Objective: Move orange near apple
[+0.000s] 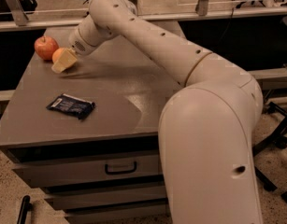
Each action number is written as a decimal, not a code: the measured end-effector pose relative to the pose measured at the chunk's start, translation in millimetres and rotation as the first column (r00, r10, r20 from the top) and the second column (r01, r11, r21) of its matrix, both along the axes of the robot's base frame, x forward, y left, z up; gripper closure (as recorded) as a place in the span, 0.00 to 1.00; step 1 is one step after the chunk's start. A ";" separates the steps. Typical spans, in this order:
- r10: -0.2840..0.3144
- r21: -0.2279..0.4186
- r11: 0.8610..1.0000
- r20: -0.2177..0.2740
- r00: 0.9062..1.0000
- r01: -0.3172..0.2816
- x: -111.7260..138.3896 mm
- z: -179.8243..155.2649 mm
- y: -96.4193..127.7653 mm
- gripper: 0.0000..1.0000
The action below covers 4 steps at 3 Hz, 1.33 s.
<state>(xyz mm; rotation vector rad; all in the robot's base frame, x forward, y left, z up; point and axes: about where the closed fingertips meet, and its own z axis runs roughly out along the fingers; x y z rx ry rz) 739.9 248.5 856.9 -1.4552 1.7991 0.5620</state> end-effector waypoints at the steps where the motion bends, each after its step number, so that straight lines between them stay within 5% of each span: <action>1: -0.004 0.012 1.000 0.002 1.000 0.004 2.8 -1.2 -0.7 0.00; 3: -0.030 0.048 0.998 0.005 1.000 0.029 11.0 0.7 -20.5 0.00; 4: -0.014 0.109 0.994 0.006 1.000 0.013 17.4 -0.2 -47.9 0.00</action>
Offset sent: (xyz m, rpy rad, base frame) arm 0.0118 -0.0182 0.0076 0.0491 -0.0083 -0.0380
